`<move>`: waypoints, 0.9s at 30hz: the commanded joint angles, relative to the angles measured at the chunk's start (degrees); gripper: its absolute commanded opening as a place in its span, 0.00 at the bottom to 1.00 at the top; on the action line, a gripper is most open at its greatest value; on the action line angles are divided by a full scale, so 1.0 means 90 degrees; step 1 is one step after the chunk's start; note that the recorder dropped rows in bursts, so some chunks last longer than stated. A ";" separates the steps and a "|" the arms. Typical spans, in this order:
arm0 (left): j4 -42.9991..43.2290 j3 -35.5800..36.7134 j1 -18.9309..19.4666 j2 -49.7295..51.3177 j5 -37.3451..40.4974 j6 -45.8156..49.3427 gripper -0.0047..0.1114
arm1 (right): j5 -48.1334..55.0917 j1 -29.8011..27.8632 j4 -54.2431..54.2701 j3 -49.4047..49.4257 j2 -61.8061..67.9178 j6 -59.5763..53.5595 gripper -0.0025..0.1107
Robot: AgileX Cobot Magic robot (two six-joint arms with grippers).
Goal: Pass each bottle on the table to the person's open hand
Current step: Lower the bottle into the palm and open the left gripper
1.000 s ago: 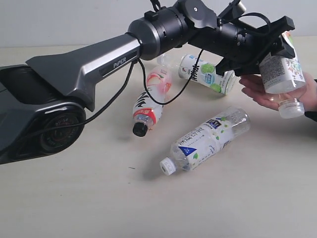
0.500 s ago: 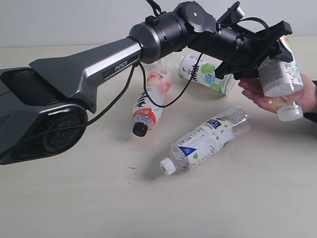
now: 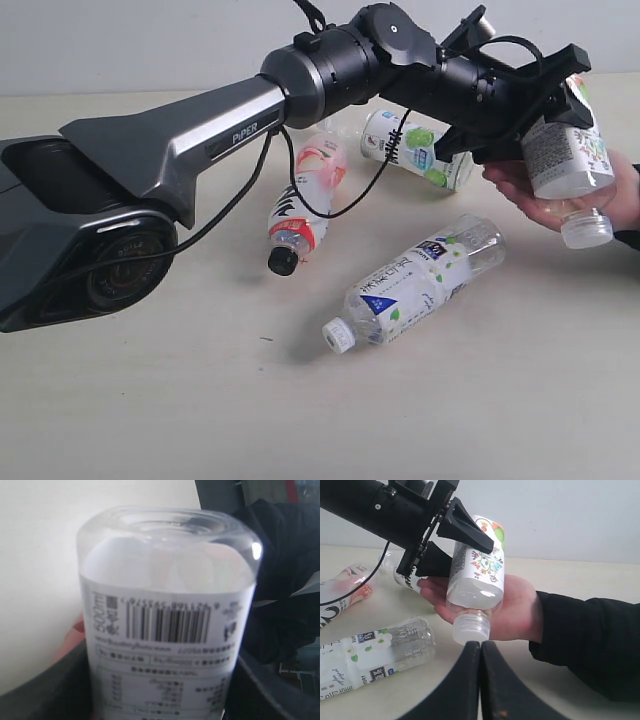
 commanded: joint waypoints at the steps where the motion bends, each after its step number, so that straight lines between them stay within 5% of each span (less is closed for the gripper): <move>1: -0.0049 -0.0048 -0.0007 -0.0019 0.0116 0.0014 0.51 | -0.0060 0.0029 -0.0016 0.0037 -0.0023 -0.0005 0.02; 11: -0.0049 -0.0048 -0.0007 -0.0019 0.0130 0.0014 0.51 | -0.0060 0.0029 -0.0016 0.0037 -0.0023 -0.0005 0.02; 17: -0.0049 -0.0048 -0.0007 -0.0019 0.0188 0.0208 0.71 | -0.0060 0.0029 -0.0016 0.0037 -0.0023 -0.0005 0.02; 27: -0.0037 -0.0048 -0.0007 -0.0019 0.0262 0.0493 0.73 | -0.0060 0.0029 -0.0016 0.0037 -0.0023 -0.0005 0.02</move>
